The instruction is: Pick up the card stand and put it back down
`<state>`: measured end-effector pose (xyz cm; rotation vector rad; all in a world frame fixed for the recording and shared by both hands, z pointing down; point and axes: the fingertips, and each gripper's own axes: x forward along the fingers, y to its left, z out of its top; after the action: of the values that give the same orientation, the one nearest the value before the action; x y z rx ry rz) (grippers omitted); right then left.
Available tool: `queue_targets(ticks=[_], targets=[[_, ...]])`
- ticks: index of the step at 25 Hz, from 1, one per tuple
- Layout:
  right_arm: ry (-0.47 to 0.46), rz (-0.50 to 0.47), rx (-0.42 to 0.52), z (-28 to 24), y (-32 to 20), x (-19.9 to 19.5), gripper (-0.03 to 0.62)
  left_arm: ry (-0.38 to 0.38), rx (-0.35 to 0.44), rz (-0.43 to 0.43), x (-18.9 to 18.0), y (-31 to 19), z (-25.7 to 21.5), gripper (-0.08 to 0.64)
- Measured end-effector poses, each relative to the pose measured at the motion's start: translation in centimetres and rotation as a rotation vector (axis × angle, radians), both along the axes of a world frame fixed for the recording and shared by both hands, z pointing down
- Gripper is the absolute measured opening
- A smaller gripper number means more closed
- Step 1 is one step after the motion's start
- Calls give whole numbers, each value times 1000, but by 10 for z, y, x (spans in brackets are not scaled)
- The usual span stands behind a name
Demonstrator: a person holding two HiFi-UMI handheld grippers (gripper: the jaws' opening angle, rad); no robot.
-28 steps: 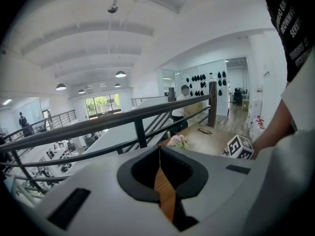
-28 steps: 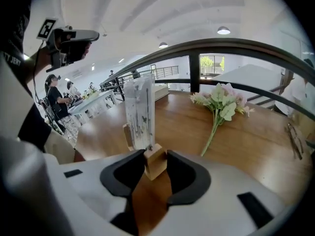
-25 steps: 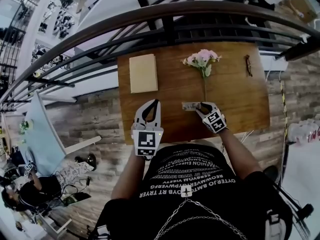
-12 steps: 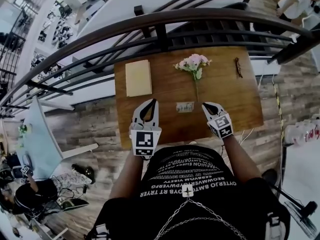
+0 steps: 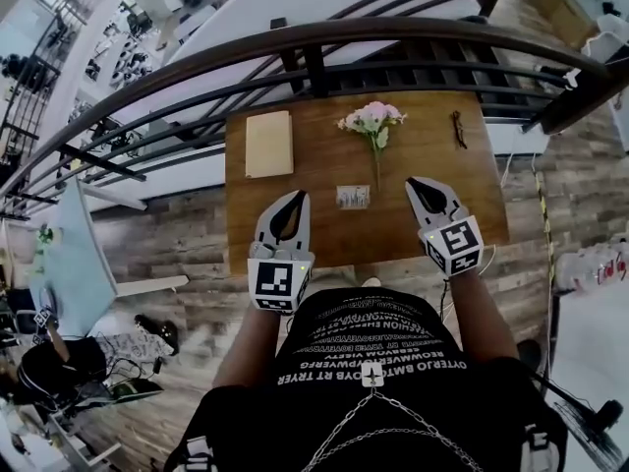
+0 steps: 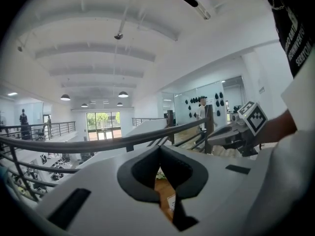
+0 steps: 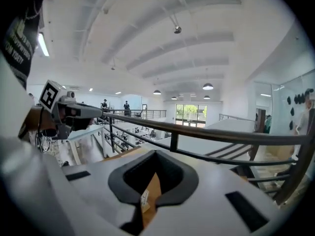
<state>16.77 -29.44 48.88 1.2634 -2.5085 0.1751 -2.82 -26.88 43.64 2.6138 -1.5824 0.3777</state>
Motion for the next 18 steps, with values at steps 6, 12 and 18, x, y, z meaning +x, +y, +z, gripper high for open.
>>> queue_targets(ticks=[6, 12, 18], targets=[[-45, -15, 42, -33, 29, 5, 14, -95, 35, 18, 13, 26, -16, 28], [-60, -9, 44, -33, 40, 11, 14, -151, 51, 9, 17, 34, -23, 28], [-72, 8, 31, -31, 41, 17, 14, -181, 51, 38, 29, 31, -26, 29]])
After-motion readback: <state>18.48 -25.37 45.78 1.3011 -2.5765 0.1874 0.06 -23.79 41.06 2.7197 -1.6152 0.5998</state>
